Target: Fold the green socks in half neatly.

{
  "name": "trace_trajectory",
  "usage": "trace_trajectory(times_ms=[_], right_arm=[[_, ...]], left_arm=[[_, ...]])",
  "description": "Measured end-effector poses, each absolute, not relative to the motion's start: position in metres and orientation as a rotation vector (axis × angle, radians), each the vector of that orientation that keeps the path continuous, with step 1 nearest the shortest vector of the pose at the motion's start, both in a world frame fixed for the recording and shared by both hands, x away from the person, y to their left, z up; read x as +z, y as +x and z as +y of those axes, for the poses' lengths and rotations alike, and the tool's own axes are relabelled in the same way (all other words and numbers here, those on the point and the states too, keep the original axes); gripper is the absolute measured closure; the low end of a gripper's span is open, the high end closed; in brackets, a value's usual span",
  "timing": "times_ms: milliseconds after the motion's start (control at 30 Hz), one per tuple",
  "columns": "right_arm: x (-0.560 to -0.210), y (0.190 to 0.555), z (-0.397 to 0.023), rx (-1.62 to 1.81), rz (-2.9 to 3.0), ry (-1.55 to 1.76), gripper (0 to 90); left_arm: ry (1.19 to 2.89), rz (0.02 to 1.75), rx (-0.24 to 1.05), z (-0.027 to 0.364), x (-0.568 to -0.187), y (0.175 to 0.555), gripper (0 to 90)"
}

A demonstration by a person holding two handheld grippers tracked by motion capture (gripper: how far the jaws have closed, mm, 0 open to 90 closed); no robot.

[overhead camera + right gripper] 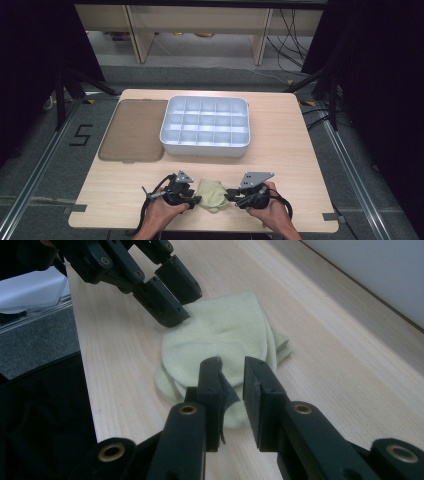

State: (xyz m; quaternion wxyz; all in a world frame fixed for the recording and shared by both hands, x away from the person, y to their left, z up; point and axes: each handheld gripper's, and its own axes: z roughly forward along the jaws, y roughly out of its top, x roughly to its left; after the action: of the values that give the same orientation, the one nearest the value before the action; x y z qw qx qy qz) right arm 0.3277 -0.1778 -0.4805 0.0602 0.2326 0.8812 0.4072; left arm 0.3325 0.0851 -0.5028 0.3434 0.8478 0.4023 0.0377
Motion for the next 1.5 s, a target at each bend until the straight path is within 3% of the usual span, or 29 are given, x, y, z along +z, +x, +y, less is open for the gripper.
trace_trajectory(times_ms=[100, 267, 433, 700, 1000, 1500], right_arm=[[-0.480, 0.328, -0.178, 1.231, 2.658, 0.694, 78.3], [-0.480, 0.327, -0.176, 1.226, 2.671, 0.703, 78.1], [-0.480, 0.327, -0.176, 1.223, 2.671, 0.704, 78.1], [-0.481, 0.326, -0.167, 1.255, 2.671, 0.705, 79.2], [-0.487, 0.329, -0.144, 1.316, 2.680, 0.691, 86.5], [-0.508, 0.332, -0.102, 1.230, 2.780, 0.600, 87.9]], left_arm=[[2.195, 1.047, 0.085, 0.085, -0.503, 0.335, 62.2], [2.174, 1.010, 0.059, 0.086, -0.505, 0.335, 77.7], [2.172, 0.984, 0.062, 0.087, -0.504, 0.335, 83.6], [2.233, 0.942, 0.123, 0.087, -0.498, 0.334, 84.1], [2.224, 0.945, 0.117, 0.094, -0.491, 0.334, 84.1], [2.243, 0.920, 0.121, 0.099, -0.487, 0.334, 84.0]])
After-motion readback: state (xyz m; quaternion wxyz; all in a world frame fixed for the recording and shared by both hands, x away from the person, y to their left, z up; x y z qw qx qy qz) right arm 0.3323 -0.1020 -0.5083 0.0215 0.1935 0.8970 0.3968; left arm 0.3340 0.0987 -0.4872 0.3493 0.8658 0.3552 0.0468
